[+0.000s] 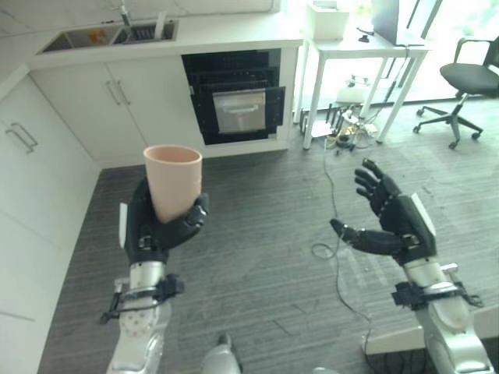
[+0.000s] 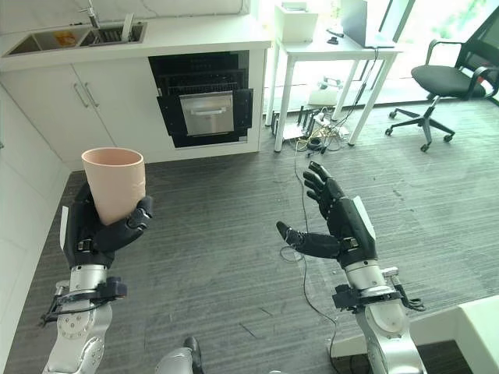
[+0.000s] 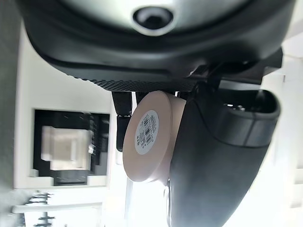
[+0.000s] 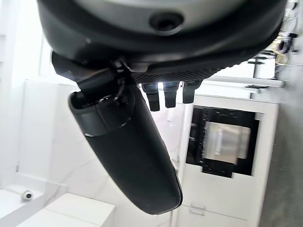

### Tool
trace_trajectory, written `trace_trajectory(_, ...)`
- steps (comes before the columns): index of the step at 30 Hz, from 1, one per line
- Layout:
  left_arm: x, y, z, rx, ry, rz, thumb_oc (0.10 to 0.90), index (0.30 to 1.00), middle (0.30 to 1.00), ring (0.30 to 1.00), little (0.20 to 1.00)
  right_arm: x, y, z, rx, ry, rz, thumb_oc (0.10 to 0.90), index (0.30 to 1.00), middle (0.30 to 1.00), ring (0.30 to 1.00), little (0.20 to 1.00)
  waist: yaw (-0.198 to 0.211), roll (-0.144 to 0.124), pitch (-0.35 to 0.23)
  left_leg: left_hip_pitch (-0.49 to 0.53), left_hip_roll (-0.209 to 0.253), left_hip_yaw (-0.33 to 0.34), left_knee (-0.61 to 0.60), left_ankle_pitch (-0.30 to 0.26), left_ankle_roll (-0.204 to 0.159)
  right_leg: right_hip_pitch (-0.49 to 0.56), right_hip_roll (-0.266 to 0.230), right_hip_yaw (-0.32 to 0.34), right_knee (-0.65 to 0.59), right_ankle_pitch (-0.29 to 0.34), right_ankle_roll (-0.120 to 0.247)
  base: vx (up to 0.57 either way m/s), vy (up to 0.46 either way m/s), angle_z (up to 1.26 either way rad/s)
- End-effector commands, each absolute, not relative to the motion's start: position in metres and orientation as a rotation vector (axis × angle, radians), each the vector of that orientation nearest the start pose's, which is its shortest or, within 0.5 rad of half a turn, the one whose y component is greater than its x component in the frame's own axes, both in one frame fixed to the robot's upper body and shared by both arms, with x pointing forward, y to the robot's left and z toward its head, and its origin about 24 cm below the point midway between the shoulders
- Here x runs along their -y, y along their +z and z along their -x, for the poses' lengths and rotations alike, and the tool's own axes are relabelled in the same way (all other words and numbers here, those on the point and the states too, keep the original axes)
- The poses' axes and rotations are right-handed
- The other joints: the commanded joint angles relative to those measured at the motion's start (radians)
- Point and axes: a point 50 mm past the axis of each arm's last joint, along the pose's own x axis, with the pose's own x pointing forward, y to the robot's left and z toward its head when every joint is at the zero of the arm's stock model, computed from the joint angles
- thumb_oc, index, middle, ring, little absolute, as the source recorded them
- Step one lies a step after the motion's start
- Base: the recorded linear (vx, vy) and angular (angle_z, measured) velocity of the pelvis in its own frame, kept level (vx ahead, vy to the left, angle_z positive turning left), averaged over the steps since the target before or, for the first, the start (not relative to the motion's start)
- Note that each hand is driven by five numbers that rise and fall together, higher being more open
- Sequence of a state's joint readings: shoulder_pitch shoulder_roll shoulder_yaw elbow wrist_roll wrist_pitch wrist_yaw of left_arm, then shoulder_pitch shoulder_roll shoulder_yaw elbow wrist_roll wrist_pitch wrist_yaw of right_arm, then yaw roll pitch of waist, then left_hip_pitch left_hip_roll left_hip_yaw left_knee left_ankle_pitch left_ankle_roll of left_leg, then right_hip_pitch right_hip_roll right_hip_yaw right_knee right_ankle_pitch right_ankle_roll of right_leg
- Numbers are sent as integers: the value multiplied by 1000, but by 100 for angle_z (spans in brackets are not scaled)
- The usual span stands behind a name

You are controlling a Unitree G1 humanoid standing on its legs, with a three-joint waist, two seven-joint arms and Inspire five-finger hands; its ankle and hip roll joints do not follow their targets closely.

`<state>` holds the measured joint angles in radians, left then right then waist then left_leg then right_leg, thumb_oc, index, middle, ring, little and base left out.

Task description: Place the dishes in the dishwasher.

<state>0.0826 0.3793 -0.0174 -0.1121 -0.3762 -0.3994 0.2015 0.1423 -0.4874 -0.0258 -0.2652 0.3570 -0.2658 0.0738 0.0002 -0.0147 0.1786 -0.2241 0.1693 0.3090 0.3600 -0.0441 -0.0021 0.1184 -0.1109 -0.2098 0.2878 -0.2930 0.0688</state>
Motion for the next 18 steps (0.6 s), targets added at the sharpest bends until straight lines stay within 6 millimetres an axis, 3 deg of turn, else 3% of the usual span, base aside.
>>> trace_trajectory(1,-216,147,-229,655,55,-9,400,300,300,300,300,207,169,-225,680,139,132,800,900,900,900,900,26,37,-98,47,11,-2,-60,-70,-30,36,17,-95,12,105,64,214,188,32)
trace_trajectory(3,-212,143,-231,629,20,-27,400,300,300,300,300,205,168,-226,677,124,107,800,900,900,900,900,29,28,-101,59,-35,-8,-60,-100,6,7,7,-88,132,170,109,218,219,34)
trace_trajectory(5,-207,139,-233,598,-14,-53,400,300,300,300,300,202,166,-225,675,112,91,800,900,900,900,900,40,26,-106,69,-76,-25,-60,-121,41,-56,-11,-88,352,279,149,156,187,36)
trace_trajectory(7,-206,137,-233,587,-21,-64,400,300,300,300,300,199,164,-223,676,113,94,800,900,900,900,900,41,33,-104,80,-88,-34,-60,-134,53,-120,-26,-86,458,338,157,118,113,28)
trace_trajectory(8,-207,134,-232,569,-18,-82,400,300,300,300,300,196,161,-223,674,125,96,800,900,900,900,900,38,37,-96,101,-101,-36,-60,-151,60,-209,-57,-85,509,358,152,133,48,29)
trace_trajectory(10,-209,132,-233,550,-14,-97,400,300,300,300,300,195,158,-224,671,135,89,800,900,900,900,900,38,33,-86,117,-115,-43,-60,-155,53,-237,-71,-125,403,318,135,260,-76,5)
trace_trajectory(13,-209,129,-239,518,-28,-109,400,300,300,300,300,196,157,-224,666,143,105,800,900,900,900,900,14,12,-72,163,-132,-74,-60,-182,27,-241,-106,-177,62,361,103,296,-260,-14)
trace_trajectory(16,-205,121,-240,481,-28,-132,400,300,300,300,300,197,154,-224,652,155,79,800,900,900,900,900,-23,-34,-58,224,-151,-80,-60,-246,14,-371,-238,-85,12,441,137,385,-350,27)
trace_trajectory(18,-203,115,-241,469,-25,-150,400,300,300,300,300,193,152,-224,658,163,57,800,900,900,900,900,-22,-35,-48,248,-138,-86,-60,-274,18,-399,-292,-88,12,490,155,341,-290,43)
